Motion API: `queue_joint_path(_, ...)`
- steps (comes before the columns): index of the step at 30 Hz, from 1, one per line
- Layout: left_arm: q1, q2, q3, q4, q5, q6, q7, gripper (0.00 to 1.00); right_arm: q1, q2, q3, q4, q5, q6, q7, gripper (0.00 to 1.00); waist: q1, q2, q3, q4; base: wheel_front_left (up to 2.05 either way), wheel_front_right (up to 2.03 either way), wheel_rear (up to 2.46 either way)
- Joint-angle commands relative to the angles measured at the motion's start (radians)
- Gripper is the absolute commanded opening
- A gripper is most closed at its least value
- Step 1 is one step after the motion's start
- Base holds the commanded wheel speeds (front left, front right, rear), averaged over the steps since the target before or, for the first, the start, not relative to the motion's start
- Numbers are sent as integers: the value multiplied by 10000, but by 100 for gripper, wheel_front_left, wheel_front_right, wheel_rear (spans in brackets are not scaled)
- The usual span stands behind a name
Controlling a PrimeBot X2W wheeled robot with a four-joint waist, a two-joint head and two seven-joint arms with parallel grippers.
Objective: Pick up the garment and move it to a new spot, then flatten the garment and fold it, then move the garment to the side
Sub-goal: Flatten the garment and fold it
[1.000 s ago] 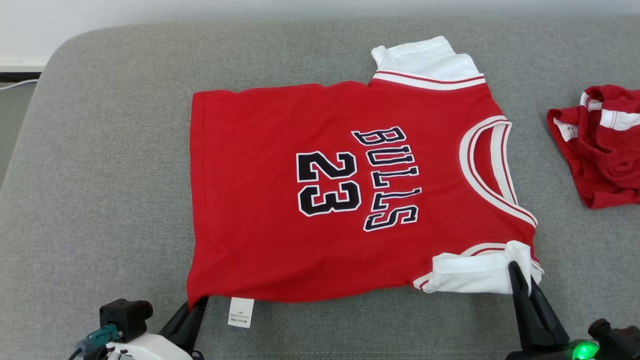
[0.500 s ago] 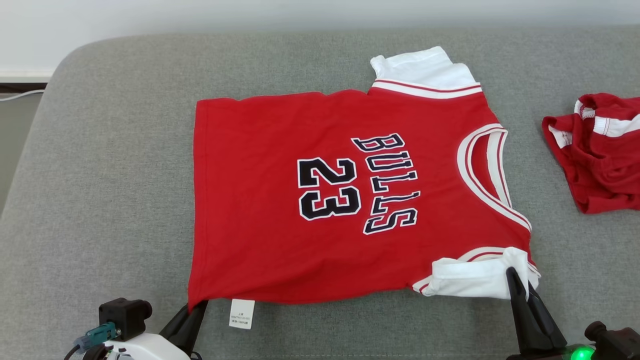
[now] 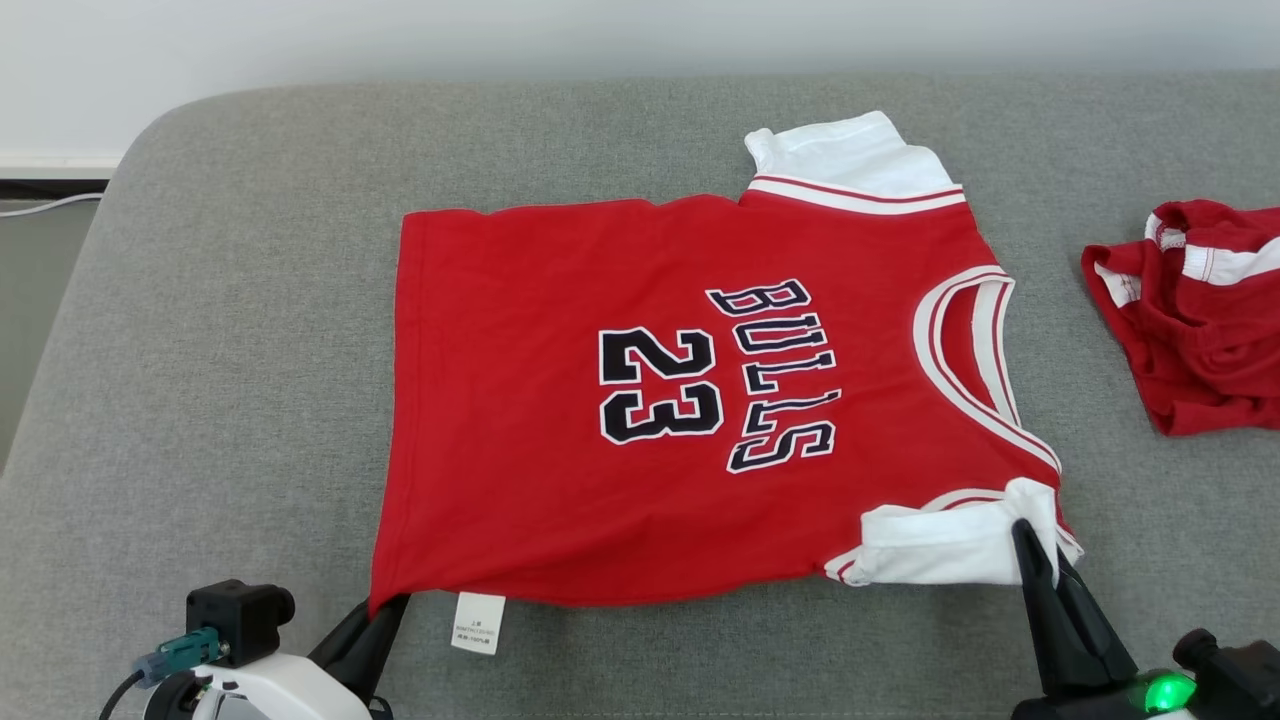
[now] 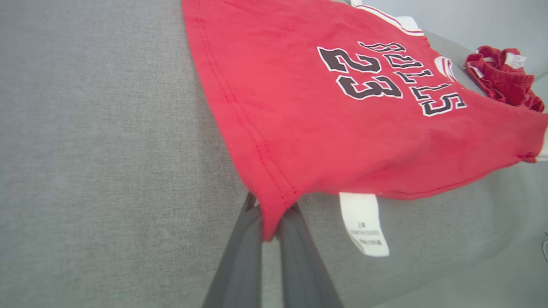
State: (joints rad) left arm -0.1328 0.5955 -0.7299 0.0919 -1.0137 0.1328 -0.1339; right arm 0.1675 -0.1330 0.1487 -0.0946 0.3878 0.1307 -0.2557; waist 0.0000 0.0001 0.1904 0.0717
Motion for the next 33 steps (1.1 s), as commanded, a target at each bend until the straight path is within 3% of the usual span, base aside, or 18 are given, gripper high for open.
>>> queue_joint_path(1,-537,421,420,-222,21,36,9,0,-386,-239,336,-231,10,0,-61,0,0,-1,21,-23,0,0,0)
queue_joint_path(7,-675,467,388,-106,-23,2,210,0,-703,-540,907,893,362,0,-61,0,0,-1,80,-80,0,0,0)
queue_joint_path(17,-282,-134,322,624,-456,-221,-98,0,-432,-190,926,2294,874,0,-61,0,0,-1,196,-31,0,0,0)
queue_joint_path(18,-231,-168,318,683,-463,-233,-163,1,-375,-116,893,2385,918,0,-61,8,0,-1,199,-44,0,0,0)
queue_joint_path(19,-190,-208,327,738,-465,-233,-246,44,-351,-72,876,2406,903,0,-61,39,0,-1,197,-53,0,0,0)
queue_joint_path(20,-140,-252,326,785,-495,-251,-294,77,-315,4,842,2392,934,0,-61,65,0,-1,189,-62,0,0,0)
queue_joint_path(21,-112,-278,333,827,-491,-244,-354,100,-273,61,810,2388,934,0,-61,100,0,-1,176,-70,0,0,0)
queue_joint_path(26,-1,-329,575,819,-287,83,-807,100,-51,228,430,1725,707,0,-61,100,0,-1,112,-115,0,0,0)
queue_joint_path(33,-36,5,994,-5,567,891,-1131,100,40,188,-139,464,40,0,-61,100,0,-1,82,-82,0,0,0)
